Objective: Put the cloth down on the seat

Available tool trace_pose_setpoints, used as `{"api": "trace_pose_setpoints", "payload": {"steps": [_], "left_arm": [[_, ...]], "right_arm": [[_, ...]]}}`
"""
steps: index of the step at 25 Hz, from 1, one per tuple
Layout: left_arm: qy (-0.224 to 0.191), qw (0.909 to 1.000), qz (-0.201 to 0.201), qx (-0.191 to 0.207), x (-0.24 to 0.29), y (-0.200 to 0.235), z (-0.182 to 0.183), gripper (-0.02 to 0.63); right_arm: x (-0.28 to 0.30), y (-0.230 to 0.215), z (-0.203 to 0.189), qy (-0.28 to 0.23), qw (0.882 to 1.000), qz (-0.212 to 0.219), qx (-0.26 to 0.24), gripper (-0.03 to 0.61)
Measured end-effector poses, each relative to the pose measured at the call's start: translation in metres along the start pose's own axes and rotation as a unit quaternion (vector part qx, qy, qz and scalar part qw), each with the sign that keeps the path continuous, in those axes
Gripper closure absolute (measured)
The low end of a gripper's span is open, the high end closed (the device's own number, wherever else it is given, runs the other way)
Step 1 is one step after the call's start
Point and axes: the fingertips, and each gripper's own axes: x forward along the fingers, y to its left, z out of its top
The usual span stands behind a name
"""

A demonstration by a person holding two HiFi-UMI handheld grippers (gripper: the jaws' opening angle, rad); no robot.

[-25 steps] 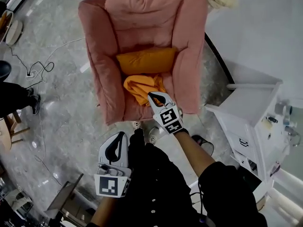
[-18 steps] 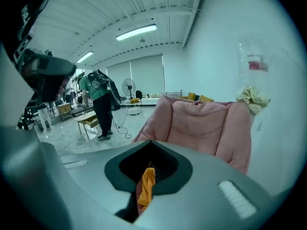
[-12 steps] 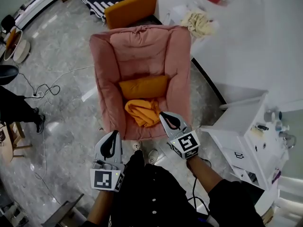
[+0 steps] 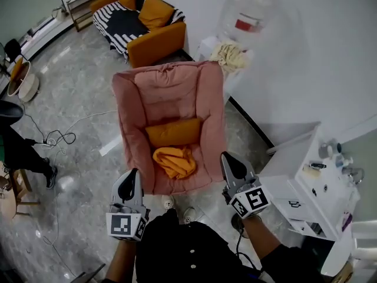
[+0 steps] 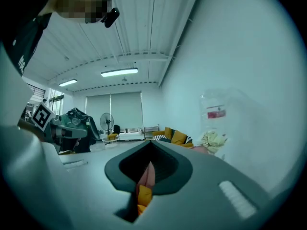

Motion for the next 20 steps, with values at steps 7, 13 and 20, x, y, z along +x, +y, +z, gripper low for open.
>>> {"api": "trace_pose_setpoints", "payload": {"steps": [7,13,20], "left_arm": [[-0.026,0.9996,0.004,0.011,-0.012,0.002,0.024,0.612],[-0.041,0.9989,0.022,0.008,-0.025,0.014,0.034,0.613],[-0.054,0.9975,0.046,0.008,-0.040,0.029,0.039,0.612]], "right_arm": [[-0.049,-0.025,0.061,-0.080,0.996,-0.047,0.000,0.552],[-0.081,-0.039,0.082,-0.124,0.989,-0.082,0.000,0.552],[-0.092,-0.048,0.084,-0.140,0.986,-0.096,0.007,0.552]]}}
